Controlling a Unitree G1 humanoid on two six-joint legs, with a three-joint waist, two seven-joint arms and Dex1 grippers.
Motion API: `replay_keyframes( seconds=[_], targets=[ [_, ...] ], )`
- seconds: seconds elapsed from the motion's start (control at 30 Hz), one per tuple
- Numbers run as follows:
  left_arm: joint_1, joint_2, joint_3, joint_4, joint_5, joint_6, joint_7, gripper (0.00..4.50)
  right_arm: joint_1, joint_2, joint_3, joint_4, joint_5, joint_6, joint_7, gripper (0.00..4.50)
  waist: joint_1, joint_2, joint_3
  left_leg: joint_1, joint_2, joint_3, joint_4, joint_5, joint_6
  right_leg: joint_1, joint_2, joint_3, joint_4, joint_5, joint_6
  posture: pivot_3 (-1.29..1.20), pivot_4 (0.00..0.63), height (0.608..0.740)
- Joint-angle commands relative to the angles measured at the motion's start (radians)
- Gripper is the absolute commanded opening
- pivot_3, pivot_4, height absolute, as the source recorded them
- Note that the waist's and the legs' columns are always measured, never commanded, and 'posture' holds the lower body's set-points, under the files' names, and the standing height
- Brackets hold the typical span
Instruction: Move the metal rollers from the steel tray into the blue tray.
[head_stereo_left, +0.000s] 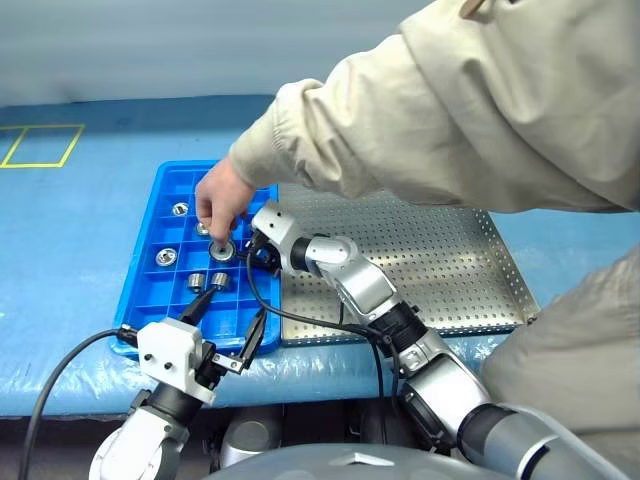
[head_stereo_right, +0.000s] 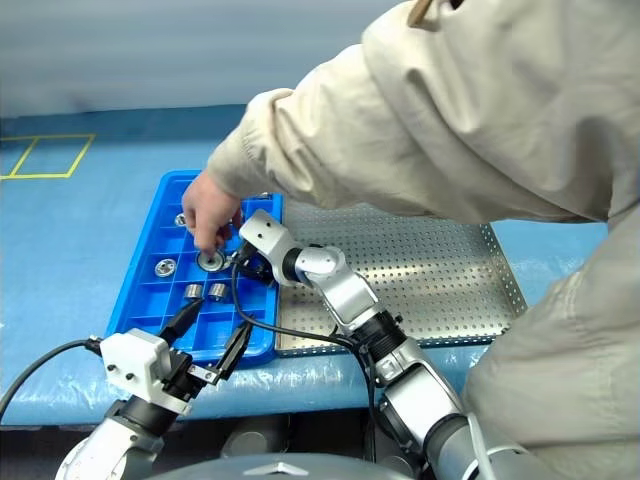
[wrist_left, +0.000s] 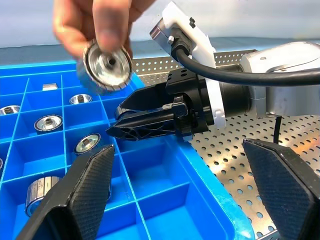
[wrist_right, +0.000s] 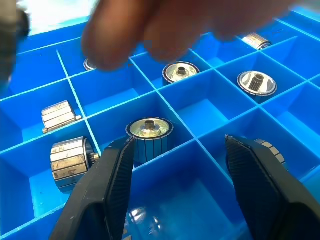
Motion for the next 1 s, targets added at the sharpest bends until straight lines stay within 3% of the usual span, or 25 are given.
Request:
replay_keyframes(
  seconds=[0.03,1.0],
  targets=[
    [0.0,0.001,-0.003,-0.032,-0.002,-0.013,-0.004,4.5,0.008,-0.001,0.004,-0.017,-0.001,0.005,0.006,3.01,0.0,0.0,0.0,0.0,0.0,0.0,0.0,0.0,0.0,0.0,0.0,0.0,0.0,0.0,0.0,0.42,0.15,0.74],
    [0.004,0.002,0.0,-0.034,-0.005,-0.014,-0.004,4.5,0.011,-0.002,0.009,-0.02,-0.003,0.006,0.006,3.01,0.0,0.0,0.0,0.0,0.0,0.0,0.0,0.0,0.0,0.0,0.0,0.0,0.0,0.0,0.0,0.42,0.15,0.74]
  ],
)
